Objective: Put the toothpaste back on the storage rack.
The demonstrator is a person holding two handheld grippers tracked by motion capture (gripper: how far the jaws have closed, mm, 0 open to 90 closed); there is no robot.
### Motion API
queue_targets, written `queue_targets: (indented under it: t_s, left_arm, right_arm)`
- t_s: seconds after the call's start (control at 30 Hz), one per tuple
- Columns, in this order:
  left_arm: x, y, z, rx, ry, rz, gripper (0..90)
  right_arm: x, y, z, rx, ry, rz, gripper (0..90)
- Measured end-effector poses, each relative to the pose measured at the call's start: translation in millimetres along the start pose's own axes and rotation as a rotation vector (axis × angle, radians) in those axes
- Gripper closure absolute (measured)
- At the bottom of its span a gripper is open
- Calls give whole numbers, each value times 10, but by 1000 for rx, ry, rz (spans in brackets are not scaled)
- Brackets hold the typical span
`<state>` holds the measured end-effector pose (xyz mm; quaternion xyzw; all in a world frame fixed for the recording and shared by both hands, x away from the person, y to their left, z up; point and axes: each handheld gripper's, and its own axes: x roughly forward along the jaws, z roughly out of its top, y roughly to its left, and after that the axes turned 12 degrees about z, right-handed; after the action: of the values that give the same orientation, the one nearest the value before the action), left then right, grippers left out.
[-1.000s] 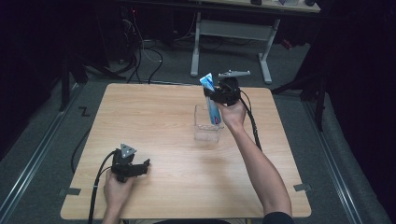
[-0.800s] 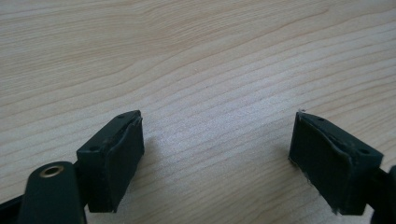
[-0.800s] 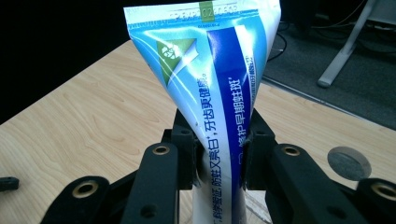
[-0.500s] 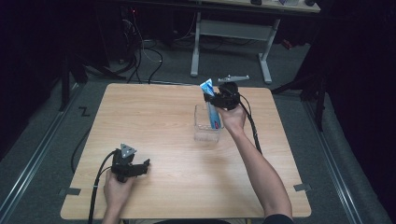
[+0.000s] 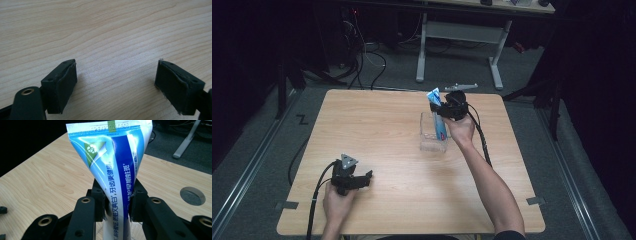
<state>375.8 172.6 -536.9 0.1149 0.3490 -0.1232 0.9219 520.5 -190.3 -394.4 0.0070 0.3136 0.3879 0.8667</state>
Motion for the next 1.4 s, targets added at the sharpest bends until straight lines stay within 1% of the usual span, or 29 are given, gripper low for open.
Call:
queue_targets:
  t_s: [0.17, 0.7, 0.97, 1.13, 1.4]
  left_arm:
    - [0, 0, 0, 0, 0, 0, 183]
    - [0, 0, 0, -1, 0, 0, 183]
    - [0, 0, 0, -1, 0, 0, 183]
    - [1, -2, -1, -2, -2, 1, 183]
    - [1, -2, -1, -2, -2, 1, 183]
  right_arm:
    - [15, -2, -45, 5, 11, -1, 715]
    - [13, -28, -142, 21, 19, -2, 713]
    - [18, -21, -167, 24, 25, 0, 710]
    - [15, -9, -172, 27, 18, 7, 709]
    - [6, 6, -181, 20, 26, 11, 707]
